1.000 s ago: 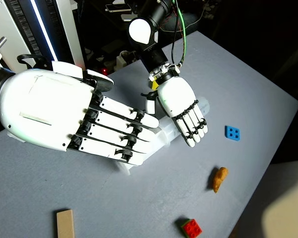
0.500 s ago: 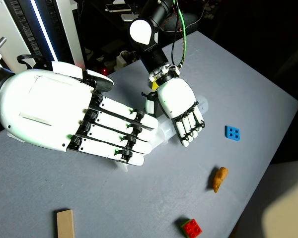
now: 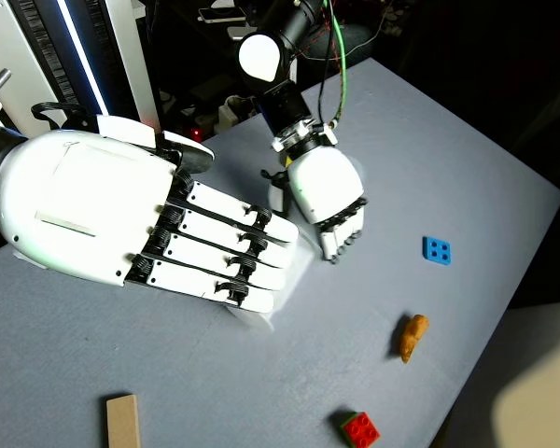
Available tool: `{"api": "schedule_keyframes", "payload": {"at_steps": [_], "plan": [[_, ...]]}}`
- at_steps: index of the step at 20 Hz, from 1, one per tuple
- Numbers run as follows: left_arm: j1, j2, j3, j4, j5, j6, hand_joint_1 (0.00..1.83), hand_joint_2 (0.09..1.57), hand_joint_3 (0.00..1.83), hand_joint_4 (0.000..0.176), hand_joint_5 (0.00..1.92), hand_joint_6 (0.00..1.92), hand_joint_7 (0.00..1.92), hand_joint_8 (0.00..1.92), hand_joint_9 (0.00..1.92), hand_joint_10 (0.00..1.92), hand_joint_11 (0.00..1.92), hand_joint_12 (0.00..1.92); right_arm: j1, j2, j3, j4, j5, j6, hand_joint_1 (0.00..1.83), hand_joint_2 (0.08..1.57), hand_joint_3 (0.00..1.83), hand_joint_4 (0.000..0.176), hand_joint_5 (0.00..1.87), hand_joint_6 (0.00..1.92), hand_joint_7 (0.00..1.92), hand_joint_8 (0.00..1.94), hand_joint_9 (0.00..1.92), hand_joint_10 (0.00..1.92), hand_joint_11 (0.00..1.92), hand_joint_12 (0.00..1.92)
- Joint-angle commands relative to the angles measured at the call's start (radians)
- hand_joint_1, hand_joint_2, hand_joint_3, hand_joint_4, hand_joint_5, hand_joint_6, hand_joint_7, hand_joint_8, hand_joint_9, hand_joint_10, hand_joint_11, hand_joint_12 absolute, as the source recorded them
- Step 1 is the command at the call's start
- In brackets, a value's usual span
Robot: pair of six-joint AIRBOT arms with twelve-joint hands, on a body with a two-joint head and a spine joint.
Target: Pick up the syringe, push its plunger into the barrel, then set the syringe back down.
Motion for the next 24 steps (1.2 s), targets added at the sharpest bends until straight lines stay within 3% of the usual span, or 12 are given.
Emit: {"api": "schedule_keyframes", "payload": {"at_steps": [1,3,5,8,10,14,18,21,24], "plan": [[-0.001,0.007,-0.002,0.134,0.02,-0.023,1.38,1.11,0.0,0.0,0.98,0.77,0.95,1.13,0.93,1.25,0.92,1.26,0.012,0.006,-0.002,-0.009,0.113,0.003,0.14,1.12,0.0,0.0,0.06,0.0,0.1,0.0,0.06,0.0,0.0,0.28],[0.015,0.026,0.002,0.276,-0.029,-0.097,1.38,1.13,0.0,0.0,0.96,0.82,0.9,1.19,0.91,1.29,0.92,1.25,0.01,0.006,-0.002,0.003,0.117,0.003,0.18,1.11,0.0,0.0,0.08,0.0,0.12,0.0,0.09,0.01,0.0,0.38],[0.022,0.045,0.015,0.4,-0.098,-0.167,1.38,1.12,0.0,0.0,0.96,0.82,0.9,1.16,0.91,1.3,0.9,1.3,0.009,0.006,-0.002,0.114,0.139,-0.057,0.19,1.11,0.0,0.0,0.1,0.01,0.14,0.01,0.1,0.01,0.0,0.35],[0.021,0.074,0.03,0.515,-0.163,-0.251,1.38,1.12,0.0,0.0,0.96,0.85,0.91,1.14,0.92,1.27,0.9,1.26,0.005,0.014,-0.003,0.266,0.192,-0.134,0.2,1.11,0.0,0.0,0.11,0.0,0.14,0.0,0.1,0.0,0.0,0.32],[0.014,0.09,0.039,0.579,-0.214,-0.286,1.38,1.11,0.0,0.0,0.97,0.81,0.94,1.1,0.95,1.24,0.93,1.22,-0.009,0.041,-0.021,0.28,0.217,-0.134,0.19,1.12,0.0,0.0,0.1,0.0,0.14,0.0,0.11,0.0,0.0,0.35],[-0.017,0.119,0.054,0.622,-0.286,-0.286,1.38,1.1,0.0,0.0,1.0,0.78,0.97,1.03,0.98,1.18,0.96,1.12,-0.089,0.108,-0.128,0.415,0.449,-0.191,0.18,1.11,0.0,0.0,0.1,0.0,0.14,0.0,0.11,0.0,0.0,0.37],[-0.068,0.132,0.078,0.623,-0.335,-0.286,1.38,1.11,0.0,0.0,0.99,0.78,0.95,1.06,0.91,1.3,0.87,1.27,-0.121,0.115,-0.198,0.564,0.617,-0.195,0.2,1.1,0.0,0.0,0.1,0.0,0.13,0.0,0.11,0.0,0.0,0.42],[-0.097,0.144,0.089,0.6,-0.342,-0.286,1.38,1.12,0.0,0.0,0.96,0.87,0.92,1.07,0.91,1.3,0.89,1.26,-0.12,0.111,-0.234,0.631,0.636,-0.189,0.22,1.1,0.0,0.0,0.11,0.0,0.14,0.0,0.12,0.0,0.0,0.47],[-0.124,0.16,0.096,0.599,-0.367,-0.285,1.38,1.13,0.0,0.0,0.96,0.85,0.89,1.15,0.92,1.29,0.91,1.23,-0.132,0.094,-0.271,0.701,0.665,-0.183,0.19,1.1,0.0,0.0,0.12,0.0,0.16,0.0,0.14,0.0,0.0,0.49]]}}
